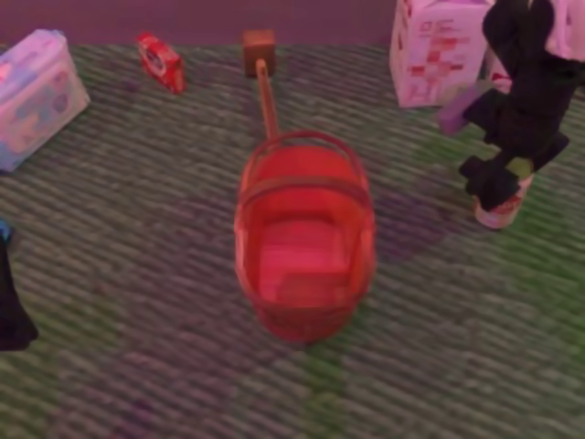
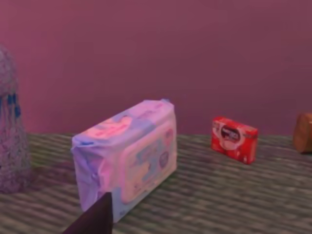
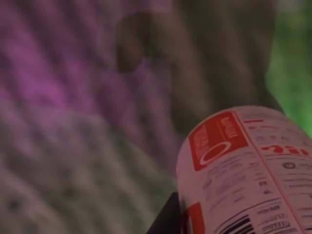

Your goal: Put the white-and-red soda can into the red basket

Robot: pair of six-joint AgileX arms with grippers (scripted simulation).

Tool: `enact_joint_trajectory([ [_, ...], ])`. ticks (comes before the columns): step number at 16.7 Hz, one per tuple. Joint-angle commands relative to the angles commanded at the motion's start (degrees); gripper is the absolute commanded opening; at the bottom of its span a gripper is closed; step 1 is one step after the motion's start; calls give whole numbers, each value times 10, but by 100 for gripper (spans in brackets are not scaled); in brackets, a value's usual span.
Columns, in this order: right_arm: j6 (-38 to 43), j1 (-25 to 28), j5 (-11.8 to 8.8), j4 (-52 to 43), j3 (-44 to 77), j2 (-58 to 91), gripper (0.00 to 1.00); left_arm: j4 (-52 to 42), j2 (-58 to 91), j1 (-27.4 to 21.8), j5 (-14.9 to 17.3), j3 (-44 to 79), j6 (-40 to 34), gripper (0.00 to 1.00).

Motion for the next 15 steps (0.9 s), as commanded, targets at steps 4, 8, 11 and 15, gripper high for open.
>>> enact_joint_trajectory([
  [4, 9, 6, -24, 36, -10, -3, 0, 0, 0, 0, 0, 0, 0, 100],
  [8, 47, 18, -106, 169, -47, -14, 0, 0, 0, 0, 0, 0, 0, 100],
  [11, 93, 28, -193, 324, -90, -27, 0, 0, 0, 0, 0, 0, 0, 100],
  [15, 167, 44, -327, 566, -163, -52, 0, 0, 0, 0, 0, 0, 0, 100],
])
